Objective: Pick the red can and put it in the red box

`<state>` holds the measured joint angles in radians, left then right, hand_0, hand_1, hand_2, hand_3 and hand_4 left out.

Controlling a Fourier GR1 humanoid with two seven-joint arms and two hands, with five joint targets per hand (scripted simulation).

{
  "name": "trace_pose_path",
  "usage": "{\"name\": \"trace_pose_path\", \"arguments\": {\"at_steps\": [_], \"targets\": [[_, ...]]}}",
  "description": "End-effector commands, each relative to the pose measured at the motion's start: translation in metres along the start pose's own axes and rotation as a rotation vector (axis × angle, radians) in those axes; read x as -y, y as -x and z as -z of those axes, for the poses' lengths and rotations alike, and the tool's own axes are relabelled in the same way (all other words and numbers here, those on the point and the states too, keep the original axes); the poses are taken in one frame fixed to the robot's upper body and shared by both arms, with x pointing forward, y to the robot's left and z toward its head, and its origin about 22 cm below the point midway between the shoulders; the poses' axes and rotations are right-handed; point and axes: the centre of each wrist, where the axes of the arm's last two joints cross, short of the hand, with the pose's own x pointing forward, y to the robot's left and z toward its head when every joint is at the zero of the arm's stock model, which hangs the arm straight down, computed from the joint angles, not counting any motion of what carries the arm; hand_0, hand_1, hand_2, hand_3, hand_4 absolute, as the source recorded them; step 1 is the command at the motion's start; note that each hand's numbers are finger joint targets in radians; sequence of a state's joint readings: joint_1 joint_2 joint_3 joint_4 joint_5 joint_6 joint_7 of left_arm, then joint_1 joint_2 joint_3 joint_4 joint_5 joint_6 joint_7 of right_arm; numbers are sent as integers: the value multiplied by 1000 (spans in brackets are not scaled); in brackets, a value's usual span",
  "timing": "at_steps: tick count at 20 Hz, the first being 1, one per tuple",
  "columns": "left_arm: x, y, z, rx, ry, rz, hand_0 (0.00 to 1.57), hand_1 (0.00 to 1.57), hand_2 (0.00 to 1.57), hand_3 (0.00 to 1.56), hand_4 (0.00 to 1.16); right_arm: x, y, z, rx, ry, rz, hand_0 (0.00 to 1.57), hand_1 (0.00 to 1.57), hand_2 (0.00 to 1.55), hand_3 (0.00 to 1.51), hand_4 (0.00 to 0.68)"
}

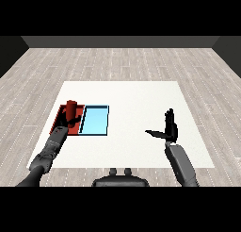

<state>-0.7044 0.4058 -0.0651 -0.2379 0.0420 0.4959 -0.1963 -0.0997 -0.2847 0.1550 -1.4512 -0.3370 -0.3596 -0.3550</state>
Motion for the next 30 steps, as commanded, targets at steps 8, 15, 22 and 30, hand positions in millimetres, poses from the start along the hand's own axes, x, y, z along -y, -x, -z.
{"name": "trace_pose_path", "arguments": {"at_steps": [8, 15, 22, 30], "targets": [[-18, 47, -7, -311, -51, -24, 1285, 1285, 1170, 0, 698, -2, 14, 9, 0, -7, -6, 0, 0, 0, 0, 0], [-32, 34, 5, -324, 69, 44, 0, 0, 0, 0, 0, 7, 8, 8, 13, 6, 35, 0, 0, 0, 0, 0], [-21, 7, 10, -103, -14, -108, 0, 0, 0, 0, 0, 2, 16, 7, 48, -1, 68, 0, 0, 0, 0, 0], [-23, -8, 9, 299, 98, -398, 1107, 1107, 1166, 0, 0, -8, -6, 4, 85, -78, 106, 0, 0, 0, 0, 0]]}}
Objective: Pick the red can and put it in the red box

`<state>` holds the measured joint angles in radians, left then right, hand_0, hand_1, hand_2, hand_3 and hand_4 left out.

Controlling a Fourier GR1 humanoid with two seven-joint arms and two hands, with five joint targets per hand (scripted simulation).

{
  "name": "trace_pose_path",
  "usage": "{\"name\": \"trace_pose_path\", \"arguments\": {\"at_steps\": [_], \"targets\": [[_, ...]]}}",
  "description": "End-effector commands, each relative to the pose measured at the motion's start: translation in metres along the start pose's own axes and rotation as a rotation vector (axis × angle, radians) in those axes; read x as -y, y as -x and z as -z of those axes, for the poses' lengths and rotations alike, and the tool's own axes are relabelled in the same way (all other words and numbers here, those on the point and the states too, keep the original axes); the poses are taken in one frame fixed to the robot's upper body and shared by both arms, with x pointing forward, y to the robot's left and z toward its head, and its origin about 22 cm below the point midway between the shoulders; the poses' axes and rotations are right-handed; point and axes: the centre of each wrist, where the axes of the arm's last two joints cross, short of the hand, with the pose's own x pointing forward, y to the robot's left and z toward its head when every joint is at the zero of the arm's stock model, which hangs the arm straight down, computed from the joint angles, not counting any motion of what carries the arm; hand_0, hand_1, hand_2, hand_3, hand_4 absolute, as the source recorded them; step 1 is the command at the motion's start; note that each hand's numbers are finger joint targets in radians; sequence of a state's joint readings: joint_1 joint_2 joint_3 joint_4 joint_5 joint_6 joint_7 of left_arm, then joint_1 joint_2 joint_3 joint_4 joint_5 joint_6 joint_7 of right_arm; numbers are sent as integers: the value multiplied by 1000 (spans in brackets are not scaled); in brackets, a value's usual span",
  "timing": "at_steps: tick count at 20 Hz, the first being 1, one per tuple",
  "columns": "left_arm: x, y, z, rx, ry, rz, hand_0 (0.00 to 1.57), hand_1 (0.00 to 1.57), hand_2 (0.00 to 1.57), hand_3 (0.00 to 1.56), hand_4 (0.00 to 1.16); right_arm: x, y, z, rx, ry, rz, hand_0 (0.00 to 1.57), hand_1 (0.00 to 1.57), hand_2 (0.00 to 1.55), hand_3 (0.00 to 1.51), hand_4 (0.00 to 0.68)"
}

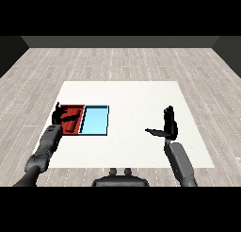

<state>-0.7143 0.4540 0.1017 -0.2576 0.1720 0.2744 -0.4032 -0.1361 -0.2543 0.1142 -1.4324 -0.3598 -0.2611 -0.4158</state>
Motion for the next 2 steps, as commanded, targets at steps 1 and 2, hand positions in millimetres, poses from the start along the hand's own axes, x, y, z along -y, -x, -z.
{"name": "trace_pose_path", "arguments": {"at_steps": [1, 2], "targets": [[15, -13, -2, 231, 96, -201, 0, 0, 0, 0, 0, -14, 0, -2, 20, -51, 2, 0, 0, 0, 0, 0], [12, -7, -7, 222, 117, -191, 0, 0, 0, 0, 0, -4, -1, -11, 16, -65, 17, 0, 0, 0, 0, 0]]}}
